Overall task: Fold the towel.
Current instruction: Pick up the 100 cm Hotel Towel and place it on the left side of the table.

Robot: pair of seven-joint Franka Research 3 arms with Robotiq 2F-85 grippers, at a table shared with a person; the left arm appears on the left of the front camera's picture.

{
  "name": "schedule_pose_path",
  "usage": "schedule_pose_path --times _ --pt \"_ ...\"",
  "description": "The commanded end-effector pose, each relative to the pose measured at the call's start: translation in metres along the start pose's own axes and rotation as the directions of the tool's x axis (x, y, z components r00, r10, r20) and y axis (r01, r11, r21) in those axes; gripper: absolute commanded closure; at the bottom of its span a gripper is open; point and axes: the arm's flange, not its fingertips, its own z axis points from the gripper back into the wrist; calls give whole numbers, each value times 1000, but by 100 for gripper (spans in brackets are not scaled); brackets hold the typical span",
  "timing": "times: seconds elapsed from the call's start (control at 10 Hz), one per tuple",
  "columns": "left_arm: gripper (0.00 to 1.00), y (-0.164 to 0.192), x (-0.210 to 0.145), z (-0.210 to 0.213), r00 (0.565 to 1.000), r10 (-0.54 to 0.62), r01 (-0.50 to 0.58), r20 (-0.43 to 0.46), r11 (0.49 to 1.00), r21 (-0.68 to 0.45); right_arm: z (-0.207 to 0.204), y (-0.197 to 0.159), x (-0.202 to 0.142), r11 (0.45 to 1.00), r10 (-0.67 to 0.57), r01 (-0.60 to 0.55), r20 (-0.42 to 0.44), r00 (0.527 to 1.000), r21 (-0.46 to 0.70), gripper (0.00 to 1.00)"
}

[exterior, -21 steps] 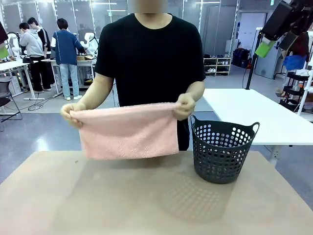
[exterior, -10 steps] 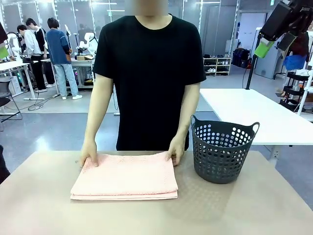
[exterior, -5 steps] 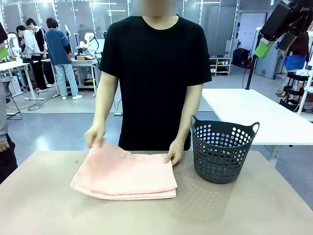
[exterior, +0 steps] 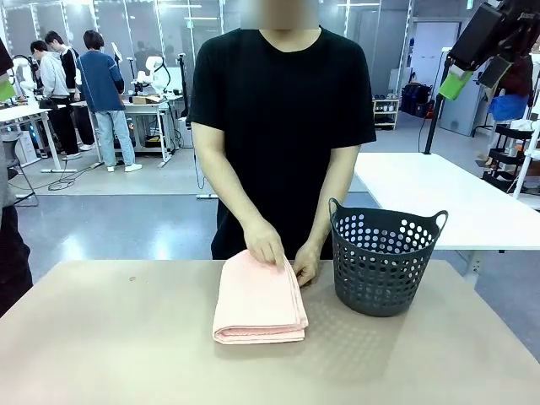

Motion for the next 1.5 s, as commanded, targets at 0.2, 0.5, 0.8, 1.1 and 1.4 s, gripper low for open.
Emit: schedule_pose_path --times 0.2,0.5,0.8,1.1,1.4 --pt "0 1 0 2 1000 -2 2 1 1000 7 1 -2 1 1000 2 -2 2 1000 -6 0" --pt "0 1 0 2 1000 -2 2 1 1000 7 1 -2 1 1000 2 -2 2 1000 -6 0" --pt "0 1 0 2 1000 -2 2 1 1000 7 1 -2 1 1000 2 -2 2 1000 -6 0" --pt "0 1 0 2 1000 -2 2 1 1000 7 1 -2 1 1000 2 -2 2 1000 -6 0" --pt "0 1 0 2 1000 -2 2 1 1000 7 1 -2 1 1000 2 -2 2 1000 -6 0"
